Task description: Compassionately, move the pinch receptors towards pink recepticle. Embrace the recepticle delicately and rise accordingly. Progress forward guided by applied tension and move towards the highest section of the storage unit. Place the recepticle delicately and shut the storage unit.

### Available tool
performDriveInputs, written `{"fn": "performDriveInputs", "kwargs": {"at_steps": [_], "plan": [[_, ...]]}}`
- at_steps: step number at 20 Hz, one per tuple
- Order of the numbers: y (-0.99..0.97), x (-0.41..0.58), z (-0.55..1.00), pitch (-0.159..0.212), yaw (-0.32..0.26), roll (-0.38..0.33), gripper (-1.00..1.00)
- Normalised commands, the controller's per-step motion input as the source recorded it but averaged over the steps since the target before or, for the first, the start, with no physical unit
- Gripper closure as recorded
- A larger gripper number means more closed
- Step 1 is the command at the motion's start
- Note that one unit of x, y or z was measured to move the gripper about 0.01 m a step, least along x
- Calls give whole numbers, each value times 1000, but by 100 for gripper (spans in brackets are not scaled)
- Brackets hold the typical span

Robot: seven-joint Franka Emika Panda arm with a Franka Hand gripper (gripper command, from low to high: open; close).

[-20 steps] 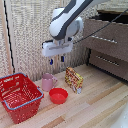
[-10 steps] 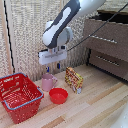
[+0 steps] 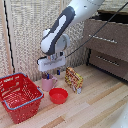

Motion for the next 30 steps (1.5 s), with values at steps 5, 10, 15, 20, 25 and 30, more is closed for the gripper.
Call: {"fn": "performDriveInputs", "kwargs": {"at_steps": [5,10,15,20,25,30], "plan": [[5,263,-273,-70,117,-52,-100],[0,113,-204,0,68,-15,100],[9,-9,-29,1,3,0,100],[34,11,1,4,2,0,100],[1,163,307,37,16,0,100],[-13,273,606,38,3,0,100]]}}
